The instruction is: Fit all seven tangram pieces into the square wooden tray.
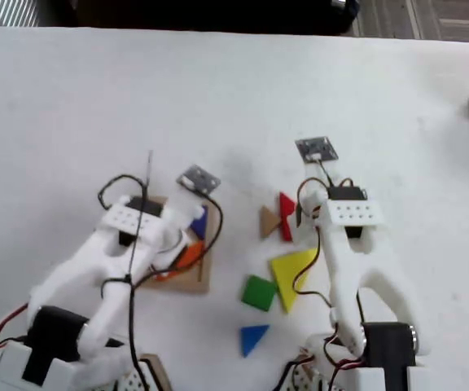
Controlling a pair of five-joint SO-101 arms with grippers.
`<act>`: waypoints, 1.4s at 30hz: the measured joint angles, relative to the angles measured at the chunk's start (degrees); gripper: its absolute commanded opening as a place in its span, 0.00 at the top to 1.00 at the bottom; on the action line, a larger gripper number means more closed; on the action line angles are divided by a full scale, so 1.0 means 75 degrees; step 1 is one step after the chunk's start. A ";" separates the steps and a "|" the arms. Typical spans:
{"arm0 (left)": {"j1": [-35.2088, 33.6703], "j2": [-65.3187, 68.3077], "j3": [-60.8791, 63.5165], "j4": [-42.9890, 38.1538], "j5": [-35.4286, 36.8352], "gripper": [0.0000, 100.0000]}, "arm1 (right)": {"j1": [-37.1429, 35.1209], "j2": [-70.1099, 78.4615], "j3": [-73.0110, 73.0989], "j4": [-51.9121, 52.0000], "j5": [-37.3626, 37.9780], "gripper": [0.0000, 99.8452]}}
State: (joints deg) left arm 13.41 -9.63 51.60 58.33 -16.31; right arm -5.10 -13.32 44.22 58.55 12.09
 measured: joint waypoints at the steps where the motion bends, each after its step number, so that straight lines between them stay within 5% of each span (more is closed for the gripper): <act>1: 0.0000 0.0000 0.0000 0.0023 -0.0023 0.98 | 0.0000 0.0000 0.0000 -0.0012 0.0000 0.98; 10: -0.0152 -0.0680 -0.0141 0.0082 0.0727 0.98 | 0.0000 0.0000 0.0000 -0.0035 0.0000 0.98; 21: 0.2110 -0.2485 0.1020 -0.0715 0.0867 0.98 | 0.0000 0.0000 0.0000 -0.0035 0.0000 0.98; 30: 0.2075 -0.0961 0.0797 -0.0903 0.0867 0.98 | 0.0000 0.0000 0.0000 -0.0035 0.0000 0.98; 42: 0.0762 -0.0563 0.0164 -0.0926 0.0926 0.98 | 0.0000 0.0000 0.0000 -0.0035 0.0000 0.98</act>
State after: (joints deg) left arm 19.12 -13.85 52.84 51.38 -9.36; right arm -5.10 -13.32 44.22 58.29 12.09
